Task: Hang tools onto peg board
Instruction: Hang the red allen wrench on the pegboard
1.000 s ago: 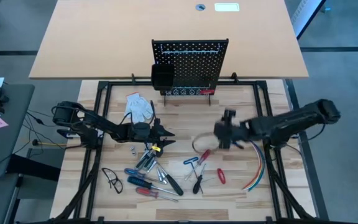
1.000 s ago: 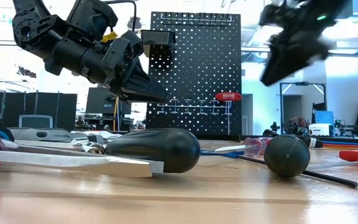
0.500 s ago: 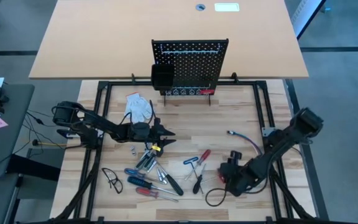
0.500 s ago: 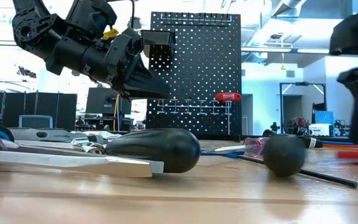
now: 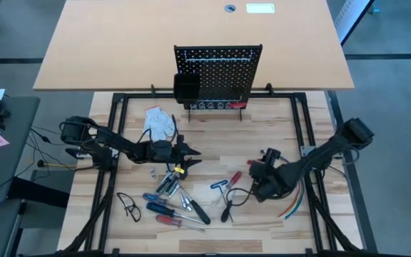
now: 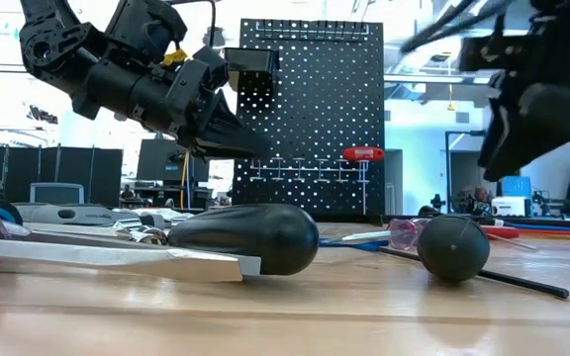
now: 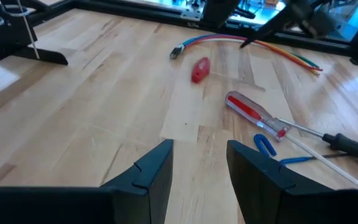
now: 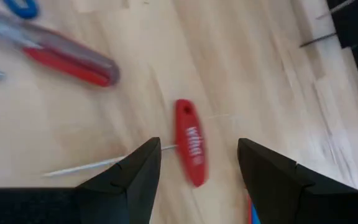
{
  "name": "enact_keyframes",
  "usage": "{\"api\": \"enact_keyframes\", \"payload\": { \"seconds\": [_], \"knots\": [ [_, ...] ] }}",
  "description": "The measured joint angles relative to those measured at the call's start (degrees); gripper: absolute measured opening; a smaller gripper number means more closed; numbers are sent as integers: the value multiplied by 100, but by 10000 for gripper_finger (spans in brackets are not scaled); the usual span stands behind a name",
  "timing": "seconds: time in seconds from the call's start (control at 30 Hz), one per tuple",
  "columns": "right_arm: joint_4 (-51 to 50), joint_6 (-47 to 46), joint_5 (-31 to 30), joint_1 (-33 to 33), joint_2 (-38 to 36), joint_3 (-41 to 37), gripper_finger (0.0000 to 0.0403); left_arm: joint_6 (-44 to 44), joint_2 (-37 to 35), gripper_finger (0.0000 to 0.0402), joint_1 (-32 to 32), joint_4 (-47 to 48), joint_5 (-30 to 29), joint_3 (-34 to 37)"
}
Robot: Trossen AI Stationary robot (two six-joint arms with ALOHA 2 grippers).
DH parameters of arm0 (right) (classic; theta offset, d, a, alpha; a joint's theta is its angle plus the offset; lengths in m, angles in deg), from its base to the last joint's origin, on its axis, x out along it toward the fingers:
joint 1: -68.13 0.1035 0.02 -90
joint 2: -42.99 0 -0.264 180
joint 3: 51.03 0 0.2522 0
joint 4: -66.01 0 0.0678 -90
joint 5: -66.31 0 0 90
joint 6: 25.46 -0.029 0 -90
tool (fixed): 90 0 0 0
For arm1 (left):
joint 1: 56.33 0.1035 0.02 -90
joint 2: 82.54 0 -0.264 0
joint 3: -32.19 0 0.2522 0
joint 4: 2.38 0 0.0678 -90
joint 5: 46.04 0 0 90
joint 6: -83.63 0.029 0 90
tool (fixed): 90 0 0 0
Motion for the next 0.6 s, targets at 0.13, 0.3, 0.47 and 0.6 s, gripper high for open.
{"api": "enact_keyframes", "payload": {
  "seconds": [0.13, 0.3, 0.47, 0.6],
  "knots": [
    [-6, 203, 30, -41, -227, -444, 221, -11, 0, 145, -11, 90, 4, 0],
    [200, 1107, 452, -780, -504, -959, 222, 3, 0, 145, -15, 103, 93, 0],
    [1212, 2459, 1524, -1694, -808, -1152, 238, 153, 0, 145, -17, 18, 236, 0],
    [1472, 3361, 2562, -2281, -796, -1155, 259, 217, 0, 145, -17, 33, 236, 0]
  ]
}}
